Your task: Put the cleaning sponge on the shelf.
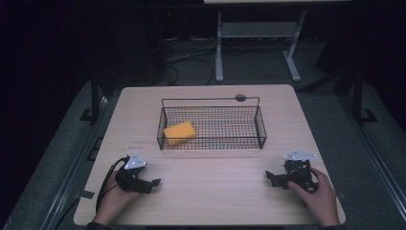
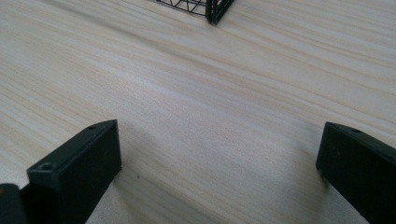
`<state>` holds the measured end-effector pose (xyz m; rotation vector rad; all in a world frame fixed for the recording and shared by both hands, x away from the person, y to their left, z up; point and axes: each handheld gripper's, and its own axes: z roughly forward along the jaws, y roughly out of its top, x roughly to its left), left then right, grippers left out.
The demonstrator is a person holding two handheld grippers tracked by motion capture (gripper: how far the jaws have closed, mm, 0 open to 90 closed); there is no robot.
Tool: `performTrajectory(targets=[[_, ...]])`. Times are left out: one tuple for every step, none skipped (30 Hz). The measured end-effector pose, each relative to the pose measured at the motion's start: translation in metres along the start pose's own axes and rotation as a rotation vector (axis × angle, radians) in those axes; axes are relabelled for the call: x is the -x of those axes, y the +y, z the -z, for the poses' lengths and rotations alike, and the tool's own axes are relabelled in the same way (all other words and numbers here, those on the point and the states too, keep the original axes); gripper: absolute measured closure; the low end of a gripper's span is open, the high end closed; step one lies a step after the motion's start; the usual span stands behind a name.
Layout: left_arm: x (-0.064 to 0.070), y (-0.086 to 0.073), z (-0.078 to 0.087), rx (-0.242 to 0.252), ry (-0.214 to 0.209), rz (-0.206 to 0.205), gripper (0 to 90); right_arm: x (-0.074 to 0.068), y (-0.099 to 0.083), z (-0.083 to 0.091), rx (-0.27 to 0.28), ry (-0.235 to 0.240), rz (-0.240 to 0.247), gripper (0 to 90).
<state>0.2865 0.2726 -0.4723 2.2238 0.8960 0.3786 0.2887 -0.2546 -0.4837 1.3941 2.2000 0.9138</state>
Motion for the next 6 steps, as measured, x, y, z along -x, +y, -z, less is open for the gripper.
performTrajectory(targets=[[0.0, 0.0, 0.0, 0.0, 0.0, 0.0, 12.8, 0.0, 0.0, 0.0, 0.0, 0.0, 0.0, 0.0], [0.0001, -0.0014, 0.0001, 0.009, -0.003, 0.002, 12.8, 0.0, 0.0, 0.0, 0.0, 0.0, 0.0, 0.0], [-0.0002, -0.0036, 0.0002, 0.028, -0.005, 0.001, 12.8, 0.0, 0.0, 0.0, 0.0, 0.0, 0.0, 0.0], [-0.0005, -0.0041, 0.0004, 0.03, -0.006, 0.002, 12.7, 0.0, 0.0, 0.0, 0.0, 0.0, 0.0, 0.0], [-0.0005, -0.0041, 0.0004, 0.03, -0.006, 0.002, 12.8, 0.0, 0.0, 0.0, 0.0, 0.0, 0.0, 0.0], [-0.0003, -0.004, 0.0004, 0.028, -0.005, -0.001, 12.8, 0.0, 0.0, 0.0, 0.0, 0.0, 0.0, 0.0]])
